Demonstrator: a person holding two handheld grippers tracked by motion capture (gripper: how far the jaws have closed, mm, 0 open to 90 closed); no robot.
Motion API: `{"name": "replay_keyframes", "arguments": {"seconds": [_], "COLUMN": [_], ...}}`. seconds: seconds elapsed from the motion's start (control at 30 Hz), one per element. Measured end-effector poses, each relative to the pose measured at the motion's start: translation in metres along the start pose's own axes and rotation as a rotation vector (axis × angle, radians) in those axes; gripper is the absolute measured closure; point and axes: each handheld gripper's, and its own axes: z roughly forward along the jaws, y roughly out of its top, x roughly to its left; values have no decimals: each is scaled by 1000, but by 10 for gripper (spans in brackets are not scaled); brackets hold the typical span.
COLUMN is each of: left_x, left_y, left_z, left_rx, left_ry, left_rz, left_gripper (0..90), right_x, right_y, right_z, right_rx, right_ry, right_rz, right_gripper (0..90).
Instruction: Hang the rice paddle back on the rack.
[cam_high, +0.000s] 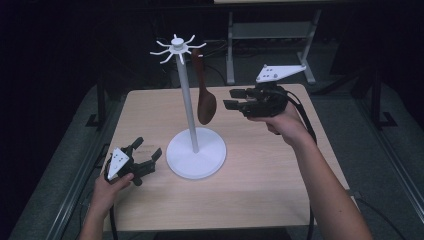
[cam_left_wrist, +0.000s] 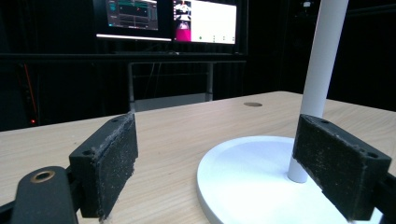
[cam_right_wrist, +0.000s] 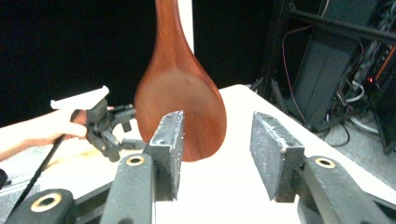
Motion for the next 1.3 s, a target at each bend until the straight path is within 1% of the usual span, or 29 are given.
{"name": "replay_keyframes", "arguments": {"seconds": [0.23, 0.63, 0.9, 0.93, 1.0, 1.03, 1.07, 1.17, 1.27, 1.3], "left_x": [0, 0, -1, 0, -1, 0, 0, 0, 0, 1], "left_y": [0, 0, 0, 0, 0, 0, 0, 0, 0, 0], "left_z": [0, 0, 1, 0, 0, 0, 0, 0, 0, -1], "left_rx": [2, -5, 0, 11, 1, 1, 6, 2, -1, 2], "left_ry": [0, -1, -3, -4, -3, -3, -3, -4, -2, -3], "left_rz": [1, 1, 3, 10, -5, -3, 3, 3, 1, 4], "left_gripper": [134, 134, 134, 134, 134, 134, 134, 134, 134, 134], "right_x": [-4, -8, -10, -10, -12, -12, -13, -14, -13, -14], "right_y": [-23, -72, -104, -109, -118, -122, -126, -140, -154, -160], "right_z": [-4, -16, -26, -27, -30, -31, -33, -39, -43, -45], "right_rx": [41, 85, 115, 116, 130, 132, 131, 119, 124, 126], "right_ry": [-14, -41, -88, -93, -109, -119, -127, -147, -173, -175], "right_rz": [26, 72, 120, 127, 143, 146, 154, 172, 199, 205], "right_gripper": [477, 434, 384, 382, 374, 375, 374, 374, 369, 363]}}
